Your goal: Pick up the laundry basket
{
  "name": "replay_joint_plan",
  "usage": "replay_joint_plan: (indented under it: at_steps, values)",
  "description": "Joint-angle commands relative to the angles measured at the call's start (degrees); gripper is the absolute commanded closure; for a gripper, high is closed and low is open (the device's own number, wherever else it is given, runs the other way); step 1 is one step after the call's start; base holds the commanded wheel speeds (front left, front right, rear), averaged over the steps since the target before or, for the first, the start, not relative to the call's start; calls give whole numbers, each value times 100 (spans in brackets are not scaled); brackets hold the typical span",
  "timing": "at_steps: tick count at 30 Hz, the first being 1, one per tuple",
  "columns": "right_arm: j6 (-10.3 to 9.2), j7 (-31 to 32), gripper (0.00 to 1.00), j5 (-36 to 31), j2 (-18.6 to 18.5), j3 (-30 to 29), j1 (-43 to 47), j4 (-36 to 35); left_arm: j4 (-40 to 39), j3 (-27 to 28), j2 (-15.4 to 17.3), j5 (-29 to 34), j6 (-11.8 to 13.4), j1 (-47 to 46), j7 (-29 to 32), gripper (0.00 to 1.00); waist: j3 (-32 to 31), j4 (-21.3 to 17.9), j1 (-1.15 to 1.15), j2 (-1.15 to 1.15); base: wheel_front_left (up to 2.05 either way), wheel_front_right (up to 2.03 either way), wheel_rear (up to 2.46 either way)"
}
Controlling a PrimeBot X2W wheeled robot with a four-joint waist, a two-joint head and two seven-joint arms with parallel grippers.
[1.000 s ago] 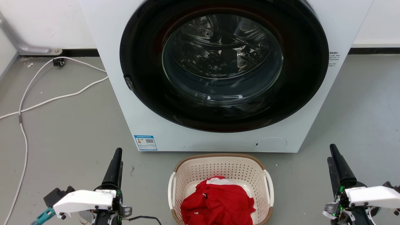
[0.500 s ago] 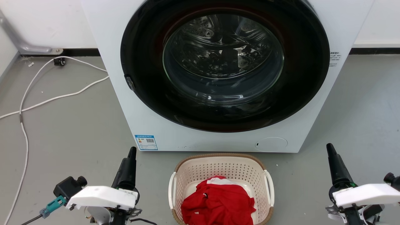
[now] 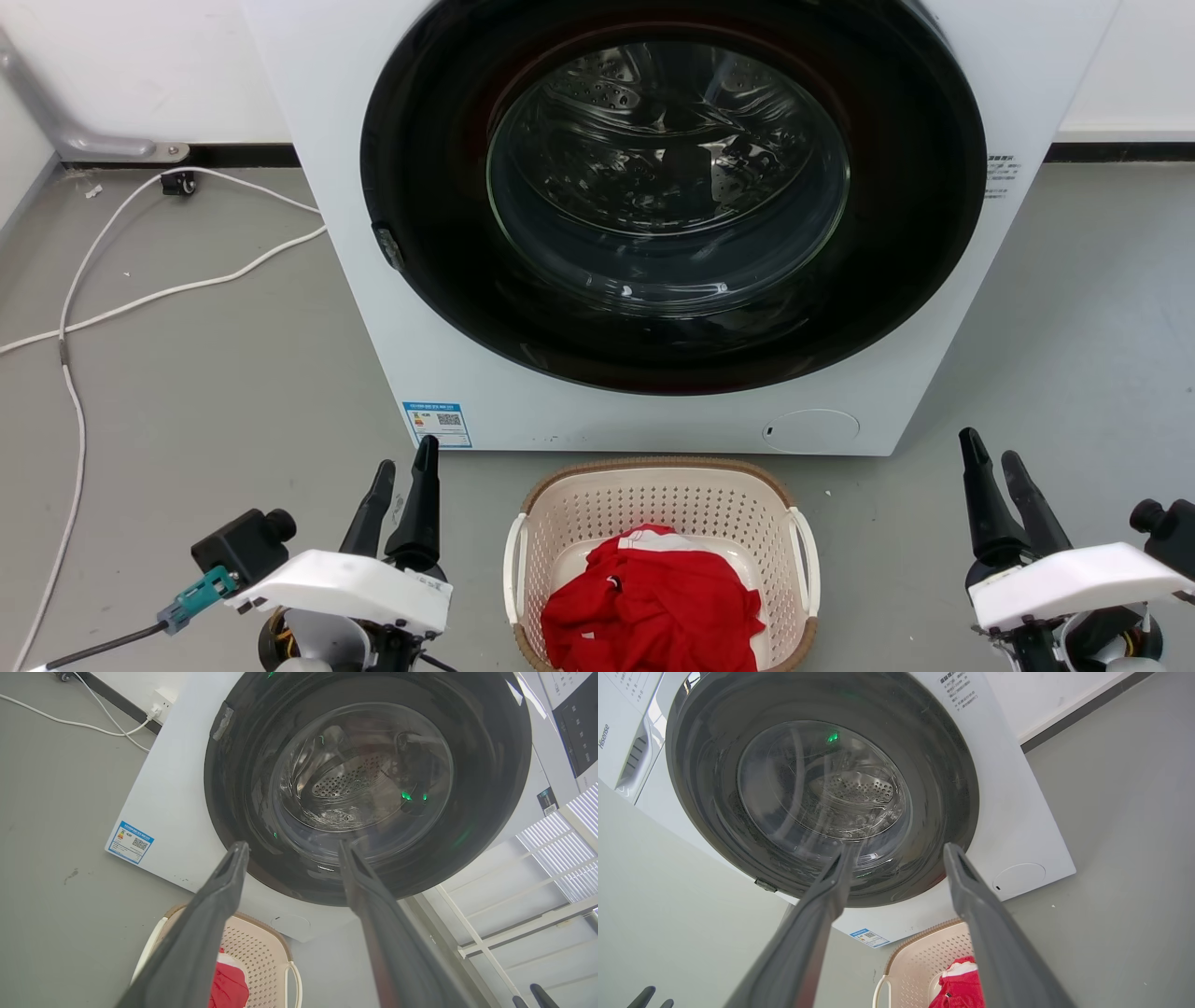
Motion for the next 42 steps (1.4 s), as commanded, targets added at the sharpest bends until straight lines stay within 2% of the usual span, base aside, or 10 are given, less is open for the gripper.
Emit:
replay_joint_plan:
  at_steps: [1,21,42]
  values:
    - [7,-14,0,-283,-9,19,10,-135,-91,-51,39,263,29,-124,-72,0,1,-1,0,0,0,0,0]
    - [10,-36,0,-1780,-7,23,163,-441,-3,-342,71,1702,160,-137,-407,0,8,10,0,0,0,0,0]
    - [12,-44,0,-2799,-6,52,324,-652,118,-445,74,2757,281,-115,-685,0,-26,13,0,0,0,0,0]
